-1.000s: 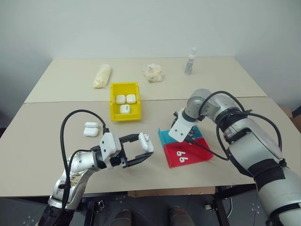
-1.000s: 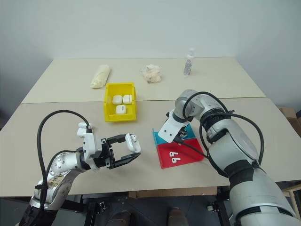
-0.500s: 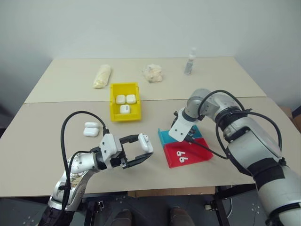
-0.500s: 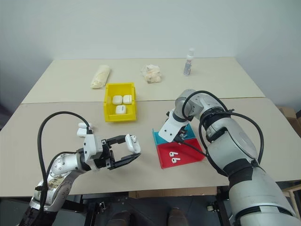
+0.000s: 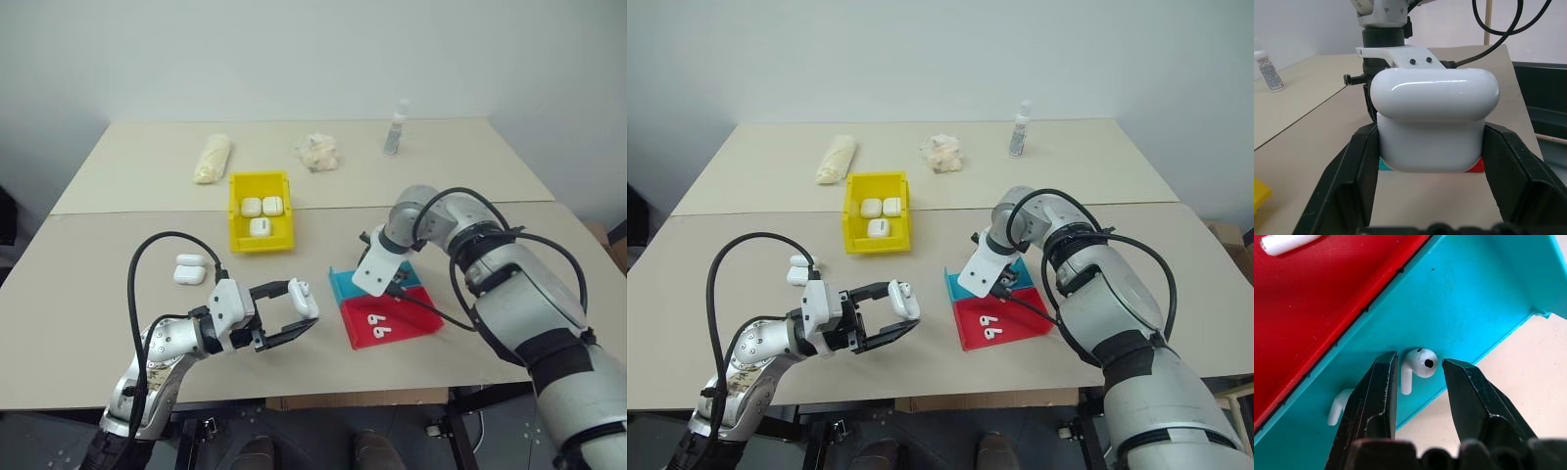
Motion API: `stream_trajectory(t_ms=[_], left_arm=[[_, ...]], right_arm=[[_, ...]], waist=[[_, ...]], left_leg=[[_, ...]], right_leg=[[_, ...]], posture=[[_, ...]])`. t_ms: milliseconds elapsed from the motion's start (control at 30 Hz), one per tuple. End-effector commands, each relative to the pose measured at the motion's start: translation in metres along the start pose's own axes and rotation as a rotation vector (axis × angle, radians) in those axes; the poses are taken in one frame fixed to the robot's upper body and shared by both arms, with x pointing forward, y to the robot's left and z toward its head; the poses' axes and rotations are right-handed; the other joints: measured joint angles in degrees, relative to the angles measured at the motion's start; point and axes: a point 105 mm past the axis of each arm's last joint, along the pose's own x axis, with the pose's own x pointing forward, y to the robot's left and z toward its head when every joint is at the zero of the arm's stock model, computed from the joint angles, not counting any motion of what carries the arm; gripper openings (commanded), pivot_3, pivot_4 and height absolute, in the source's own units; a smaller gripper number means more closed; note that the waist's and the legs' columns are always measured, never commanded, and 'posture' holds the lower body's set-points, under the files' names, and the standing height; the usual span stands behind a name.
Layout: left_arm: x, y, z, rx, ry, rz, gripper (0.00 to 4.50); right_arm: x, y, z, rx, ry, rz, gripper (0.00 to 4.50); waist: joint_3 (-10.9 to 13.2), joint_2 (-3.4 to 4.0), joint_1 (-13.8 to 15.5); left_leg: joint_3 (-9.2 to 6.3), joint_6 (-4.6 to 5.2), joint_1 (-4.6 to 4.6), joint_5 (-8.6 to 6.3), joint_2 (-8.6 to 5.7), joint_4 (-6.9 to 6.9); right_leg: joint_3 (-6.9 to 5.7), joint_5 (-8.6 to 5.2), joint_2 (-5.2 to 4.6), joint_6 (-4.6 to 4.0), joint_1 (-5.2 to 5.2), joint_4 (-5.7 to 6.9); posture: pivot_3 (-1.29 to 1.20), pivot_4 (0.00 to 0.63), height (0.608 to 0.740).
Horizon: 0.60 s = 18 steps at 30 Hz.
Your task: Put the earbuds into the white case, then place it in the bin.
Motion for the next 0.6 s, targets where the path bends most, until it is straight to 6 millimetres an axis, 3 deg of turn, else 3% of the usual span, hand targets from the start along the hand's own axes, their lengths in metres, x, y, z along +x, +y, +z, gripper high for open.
stream_trajectory(t_ms=[33, 167, 467, 600], left_arm=[[0.003, -0.003, 0.011, 0.041, -0.027, -0.017, 2.79], [0.003, -0.003, 0.011, 0.041, -0.028, -0.017, 2.79], [0.003, -0.003, 0.011, 0.044, -0.026, -0.018, 2.79], [0.004, -0.002, 0.013, 0.048, -0.033, -0.020, 2.79]], right_arm=[[0.003, 0.004, 0.001, -0.015, -0.004, 0.016, 1.88], [0.005, 0.004, 0.001, -0.002, -0.005, 0.011, 1.00], [0.007, 0.007, 0.000, 0.006, -0.005, -0.002, 1.00], [-0.003, 0.001, -0.001, 0.034, -0.021, -0.073, 1.00]], waist=[[0.00, 0.00, -0.01], [-0.01, 0.01, -0.03], [-0.03, 0.01, -0.02], [-0.03, 0.02, 0.00]], left_leg=[[0.00, 0.00, 0.00, 0.00, 0.00, 0.00], [0.00, 0.00, 0.01, 0.00, 0.00, 0.00], [0.00, 0.00, 0.12, 0.00, 0.01, 0.00], [0.01, 0.00, 0.14, 0.00, 0.01, 0.00]], right_leg=[[0.00, 0.00, 0.00, 0.00, 0.00, 0.00], [0.00, 0.00, 0.00, 0.00, 0.01, 0.00], [0.01, 0.00, 0.00, -0.01, 0.10, 0.00], [0.01, 0.01, 0.00, -0.02, 0.11, 0.00]], posture=[[0.00, 0.150, 0.740], [0.00, 0.150, 0.740], [0.00, 0.150, 0.740], [0.00, 0.150, 0.740]])
